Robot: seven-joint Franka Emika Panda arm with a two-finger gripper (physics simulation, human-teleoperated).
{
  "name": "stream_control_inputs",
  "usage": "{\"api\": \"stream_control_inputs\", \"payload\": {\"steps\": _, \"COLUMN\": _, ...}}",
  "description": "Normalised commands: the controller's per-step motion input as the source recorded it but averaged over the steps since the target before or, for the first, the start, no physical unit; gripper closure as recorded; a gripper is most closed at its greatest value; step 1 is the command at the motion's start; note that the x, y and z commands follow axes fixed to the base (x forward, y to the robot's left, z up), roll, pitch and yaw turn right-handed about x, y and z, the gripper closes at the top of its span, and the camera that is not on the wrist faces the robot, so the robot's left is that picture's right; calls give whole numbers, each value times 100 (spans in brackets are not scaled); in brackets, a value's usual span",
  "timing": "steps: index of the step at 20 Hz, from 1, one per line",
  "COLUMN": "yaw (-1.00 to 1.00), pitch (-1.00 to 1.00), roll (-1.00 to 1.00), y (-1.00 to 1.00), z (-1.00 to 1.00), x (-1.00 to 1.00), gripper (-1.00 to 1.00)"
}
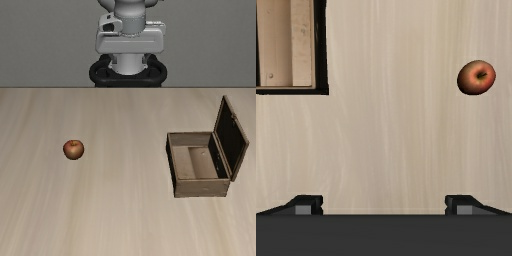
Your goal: Pick up the apple and place it in the box
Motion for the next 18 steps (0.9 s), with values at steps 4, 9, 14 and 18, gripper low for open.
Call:
{"api": "stream_control_inputs", "payload": {"steps": 4, "yaw": 0, "pitch": 0, "roll": 0, "y": -100, "z": 0, "x": 0, "gripper": -100}}
{"api": "stream_control_inputs", "payload": {"steps": 9, "yaw": 0, "pitch": 0, "roll": 0, "y": -100, "z": 0, "x": 0, "gripper": -100}}
{"api": "stream_control_inputs", "payload": {"steps": 14, "yaw": 0, "pitch": 0, "roll": 0, "y": -100, "z": 0, "x": 0, "gripper": -100}}
{"api": "stream_control_inputs", "payload": {"steps": 18, "yaw": 0, "pitch": 0, "roll": 0, "y": -25, "z": 0, "x": 75, "gripper": -100}}
